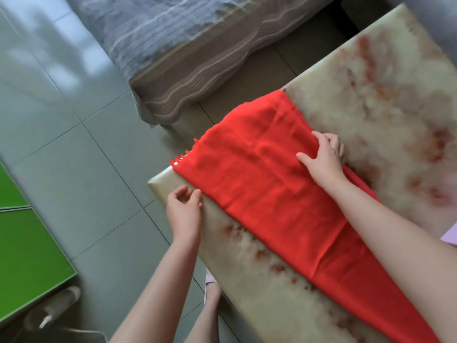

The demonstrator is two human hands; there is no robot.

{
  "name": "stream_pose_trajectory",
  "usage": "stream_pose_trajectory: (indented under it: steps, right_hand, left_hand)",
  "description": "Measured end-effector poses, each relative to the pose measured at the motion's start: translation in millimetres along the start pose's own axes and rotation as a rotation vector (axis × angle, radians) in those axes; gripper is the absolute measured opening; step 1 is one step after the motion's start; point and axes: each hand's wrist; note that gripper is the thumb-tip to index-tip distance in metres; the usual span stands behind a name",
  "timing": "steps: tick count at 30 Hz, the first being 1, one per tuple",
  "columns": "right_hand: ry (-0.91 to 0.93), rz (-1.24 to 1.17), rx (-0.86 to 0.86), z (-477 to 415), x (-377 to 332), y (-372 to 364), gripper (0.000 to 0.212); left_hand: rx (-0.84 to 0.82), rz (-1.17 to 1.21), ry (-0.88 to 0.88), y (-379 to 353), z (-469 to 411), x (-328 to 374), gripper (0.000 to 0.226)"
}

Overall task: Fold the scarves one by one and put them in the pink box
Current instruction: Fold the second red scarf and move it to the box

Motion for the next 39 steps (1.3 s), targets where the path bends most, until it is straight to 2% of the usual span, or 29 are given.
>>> stream_pose_trajectory:
  steps: [4,8,12,14,16,18,20,25,28,32,35,39]
  right_hand:
    - [-0.074,0.034,0.029,18,14,6,0.062]
    - [-0.109,0.066,-0.007,28,32,21,0.055]
    - [-0.220,0.143,-0.128,40,58,38,0.047]
    - [-0.198,0.176,-0.188,48,67,45,0.047]
    - [-0.133,0.099,-0.169,54,73,51,0.041]
    - [-0.087,-0.070,-0.107,59,78,56,0.023]
    - [-0.071,-0.121,-0.044,62,83,60,0.014]
    - [-0.049,-0.187,0.004,62,91,68,0.022]
    - [-0.036,-0.187,0.016,58,93,71,0.021]
    - [-0.068,-0.160,0.043,56,94,71,0.021]
    - [-0.111,-0.124,-0.026,58,98,67,0.020]
    - [-0.248,-0.145,-0.190,67,103,64,0.024]
  left_hand:
    - [-0.160,0.163,0.213,-14,20,-3,0.029]
    - [-0.362,0.184,0.386,-29,34,-12,0.010]
    - [-0.485,0.164,0.390,-40,49,-32,0.004]
    - [-0.542,0.225,0.382,-45,58,-41,0.007]
    - [-0.542,0.279,0.343,-47,63,-50,0.009]
    - [-0.519,0.308,0.283,-46,65,-59,0.012]
    - [-0.506,0.334,0.239,-43,65,-65,0.013]
    - [-0.504,0.428,0.227,-43,70,-65,0.011]
    - [-0.475,0.390,0.189,-46,72,-66,0.013]
    - [-0.425,0.303,0.178,-41,73,-79,0.030]
    - [-0.450,0.378,0.272,-30,76,-93,0.042]
    - [-0.340,0.342,0.254,-20,76,-109,0.053]
Point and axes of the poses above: each hand's wrist, its own z-axis away from the middle knuckle, its own y-axis out of the back of the hand, x = y × z, and after that the axes turned 13 degrees about y, right-handed
